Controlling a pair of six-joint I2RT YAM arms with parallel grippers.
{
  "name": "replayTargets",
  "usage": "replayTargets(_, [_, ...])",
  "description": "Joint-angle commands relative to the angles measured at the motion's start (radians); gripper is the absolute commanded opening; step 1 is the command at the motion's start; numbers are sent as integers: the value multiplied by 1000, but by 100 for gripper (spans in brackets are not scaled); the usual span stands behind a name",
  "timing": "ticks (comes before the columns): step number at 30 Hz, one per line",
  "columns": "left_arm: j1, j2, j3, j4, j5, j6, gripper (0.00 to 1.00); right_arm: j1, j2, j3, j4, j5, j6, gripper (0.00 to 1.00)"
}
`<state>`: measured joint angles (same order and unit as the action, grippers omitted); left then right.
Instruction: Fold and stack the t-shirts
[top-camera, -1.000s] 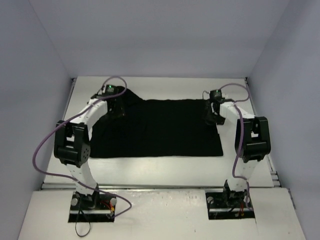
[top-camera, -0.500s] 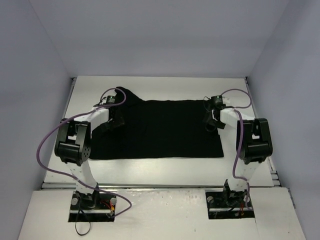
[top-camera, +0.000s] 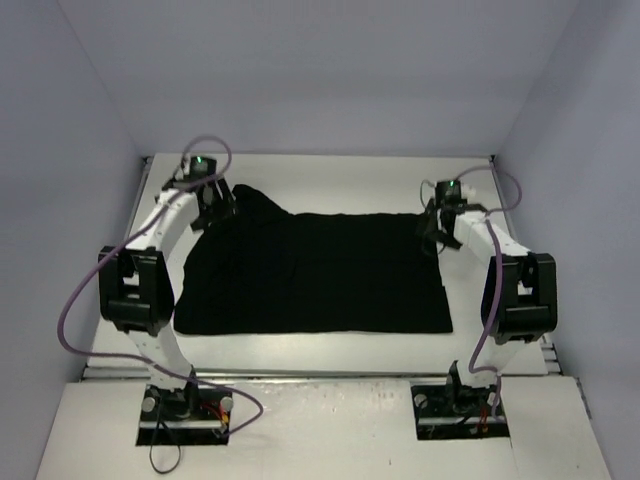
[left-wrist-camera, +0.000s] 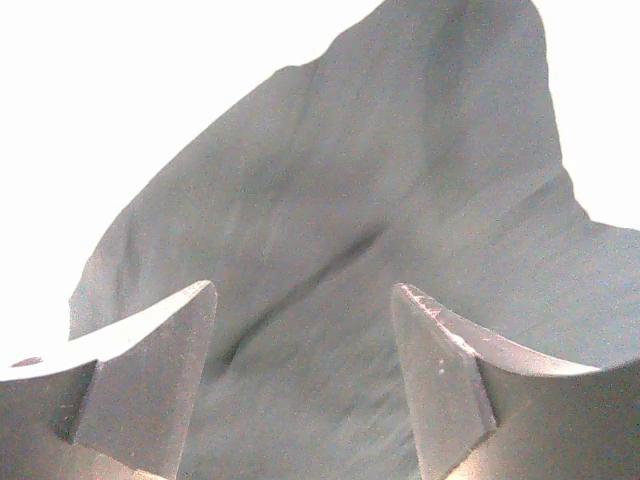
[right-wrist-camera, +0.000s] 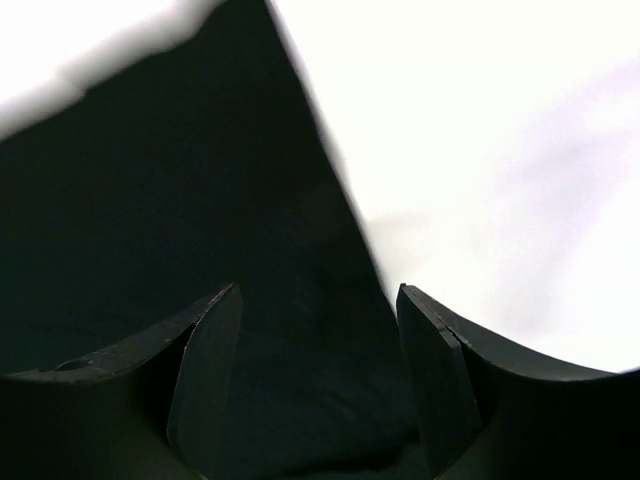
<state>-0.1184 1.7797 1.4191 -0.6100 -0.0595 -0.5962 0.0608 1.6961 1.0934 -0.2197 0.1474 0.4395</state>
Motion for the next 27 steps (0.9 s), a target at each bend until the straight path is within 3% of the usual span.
replayTargets(1, [55, 92, 299, 13, 107, 59, 67, -15, -4, 188, 5, -46, -22, 61])
replayTargets(8, [107, 380, 593, 26, 288, 155, 65, -25, 76, 294, 6, -133, -37, 61])
replayTargets(13, [112, 514, 711, 38, 384, 246, 61, -26, 98, 308, 6, -188, -73, 61])
replayTargets(27, [208, 619, 719, 175, 493, 259, 61, -32, 62, 262, 7, -197, -109, 61])
